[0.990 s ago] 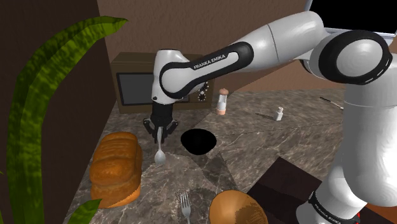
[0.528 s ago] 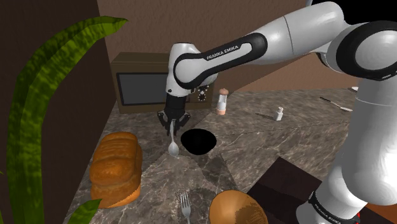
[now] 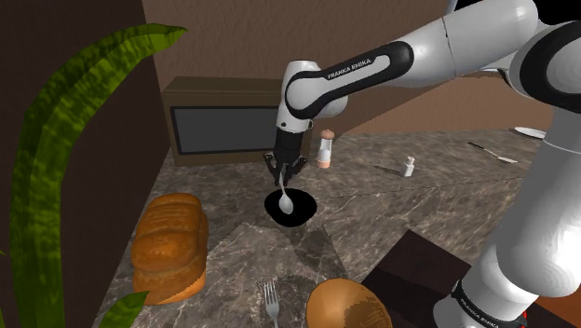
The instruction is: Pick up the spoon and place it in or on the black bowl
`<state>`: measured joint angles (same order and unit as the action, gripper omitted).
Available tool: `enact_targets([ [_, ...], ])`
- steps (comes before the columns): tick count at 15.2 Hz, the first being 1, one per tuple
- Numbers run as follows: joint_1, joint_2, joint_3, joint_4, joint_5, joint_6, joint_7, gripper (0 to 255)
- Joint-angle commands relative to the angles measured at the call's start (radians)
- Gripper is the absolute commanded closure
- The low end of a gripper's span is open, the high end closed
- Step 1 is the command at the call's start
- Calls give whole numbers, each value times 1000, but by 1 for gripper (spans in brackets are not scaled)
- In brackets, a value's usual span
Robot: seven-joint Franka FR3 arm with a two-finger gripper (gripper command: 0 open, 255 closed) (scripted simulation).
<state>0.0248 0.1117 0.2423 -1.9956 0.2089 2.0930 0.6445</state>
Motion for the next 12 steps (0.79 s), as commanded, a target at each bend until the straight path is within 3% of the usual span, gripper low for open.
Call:
enact_targets([
  [1, -26, -28, -19, -28, 9, -9, -50, 255],
  [12, -37, 19, -30, -108, 15, 111, -98, 255],
])
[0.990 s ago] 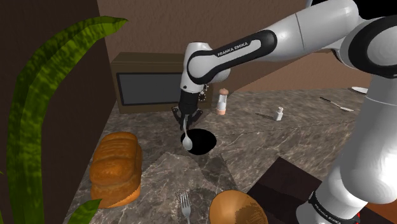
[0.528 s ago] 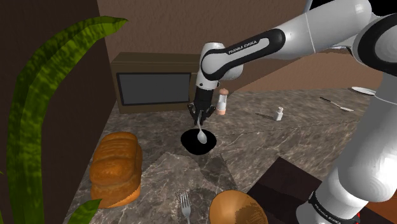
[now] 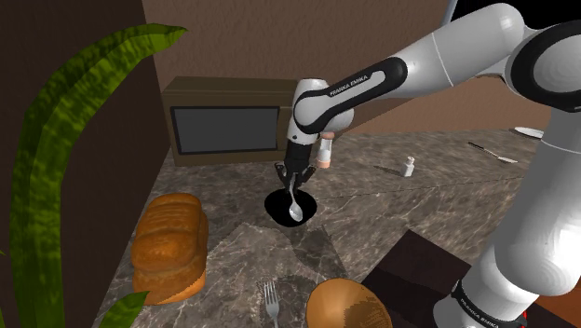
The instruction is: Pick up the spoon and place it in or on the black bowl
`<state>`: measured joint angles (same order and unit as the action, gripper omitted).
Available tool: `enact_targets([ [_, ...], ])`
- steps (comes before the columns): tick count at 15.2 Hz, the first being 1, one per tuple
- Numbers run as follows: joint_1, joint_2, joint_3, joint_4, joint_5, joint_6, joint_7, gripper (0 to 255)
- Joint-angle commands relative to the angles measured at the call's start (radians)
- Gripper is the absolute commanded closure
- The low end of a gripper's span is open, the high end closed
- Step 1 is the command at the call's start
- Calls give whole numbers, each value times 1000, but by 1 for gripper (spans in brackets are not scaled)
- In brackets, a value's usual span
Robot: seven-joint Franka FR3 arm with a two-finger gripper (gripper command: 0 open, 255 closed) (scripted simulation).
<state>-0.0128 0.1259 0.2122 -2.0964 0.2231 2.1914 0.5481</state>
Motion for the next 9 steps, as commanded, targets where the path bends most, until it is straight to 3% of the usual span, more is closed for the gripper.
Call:
enact_targets([
  [1, 1, 12, 1, -13, 1, 25, -3, 255],
  [9, 3, 46, 1, -33, 1, 78, -11, 255],
])
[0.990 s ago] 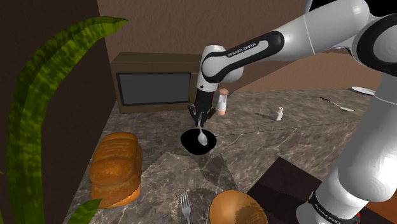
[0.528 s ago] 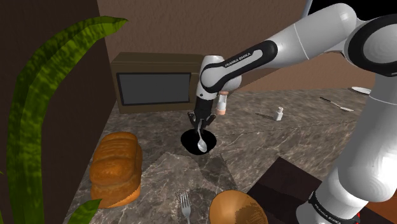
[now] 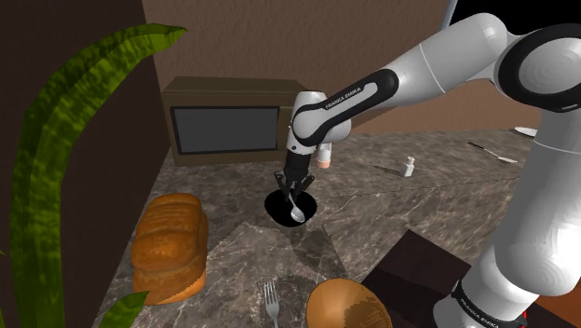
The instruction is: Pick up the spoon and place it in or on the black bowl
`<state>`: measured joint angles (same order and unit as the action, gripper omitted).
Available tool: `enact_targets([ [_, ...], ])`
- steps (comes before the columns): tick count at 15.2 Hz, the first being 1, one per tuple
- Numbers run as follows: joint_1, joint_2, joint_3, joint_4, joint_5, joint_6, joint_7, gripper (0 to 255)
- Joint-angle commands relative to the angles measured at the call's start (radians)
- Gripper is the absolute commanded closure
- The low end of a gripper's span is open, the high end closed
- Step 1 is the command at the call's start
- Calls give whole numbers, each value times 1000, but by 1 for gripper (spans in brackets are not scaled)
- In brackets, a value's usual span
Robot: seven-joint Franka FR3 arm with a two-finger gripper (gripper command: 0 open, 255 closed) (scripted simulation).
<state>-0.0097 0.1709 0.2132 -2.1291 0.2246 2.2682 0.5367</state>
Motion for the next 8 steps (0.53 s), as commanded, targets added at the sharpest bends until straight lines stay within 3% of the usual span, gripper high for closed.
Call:
enact_targets([
  [1, 0, 1, 0, 0, 0, 1, 0, 255],
  [4, 0, 1, 0, 0, 0, 1, 0, 255],
  [5, 0, 1, 0, 0, 0, 1, 0, 0],
  [8, 0, 1, 0, 0, 0, 1, 0, 0],
])
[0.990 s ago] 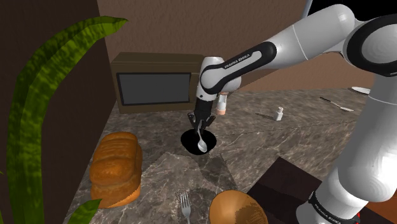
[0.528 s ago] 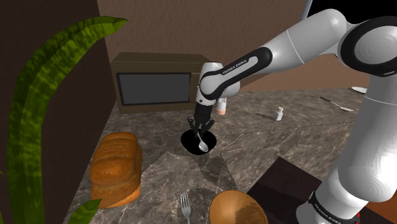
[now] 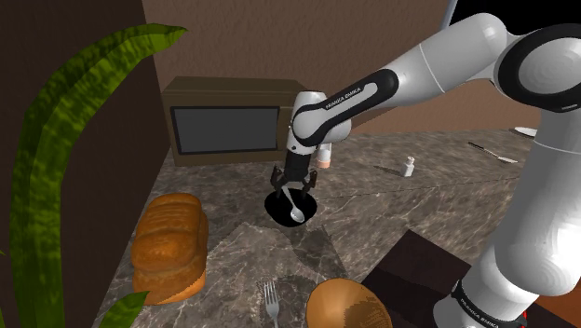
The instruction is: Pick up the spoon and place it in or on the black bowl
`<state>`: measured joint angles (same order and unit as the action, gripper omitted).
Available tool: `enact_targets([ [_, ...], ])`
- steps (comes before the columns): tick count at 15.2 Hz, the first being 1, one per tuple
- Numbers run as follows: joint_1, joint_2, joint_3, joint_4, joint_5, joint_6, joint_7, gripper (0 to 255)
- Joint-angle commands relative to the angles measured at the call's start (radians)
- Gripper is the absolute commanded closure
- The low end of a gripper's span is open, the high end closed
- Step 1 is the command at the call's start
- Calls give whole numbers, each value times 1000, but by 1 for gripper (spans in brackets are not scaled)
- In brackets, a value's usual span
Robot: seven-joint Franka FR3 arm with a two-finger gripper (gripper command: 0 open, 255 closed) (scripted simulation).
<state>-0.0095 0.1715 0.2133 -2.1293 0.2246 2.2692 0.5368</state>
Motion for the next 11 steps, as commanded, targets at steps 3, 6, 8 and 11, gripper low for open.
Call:
enact_targets([
  [3, -4, -19, -2, 12, 0, -31, 0, 0],
  [6, -15, -65, -9, 53, -2, -120, 0, 0],
  [8, -15, -65, -9, 53, -2, -120, 0, 0],
  [11, -15, -65, -9, 53, -2, -120, 0, 0],
])
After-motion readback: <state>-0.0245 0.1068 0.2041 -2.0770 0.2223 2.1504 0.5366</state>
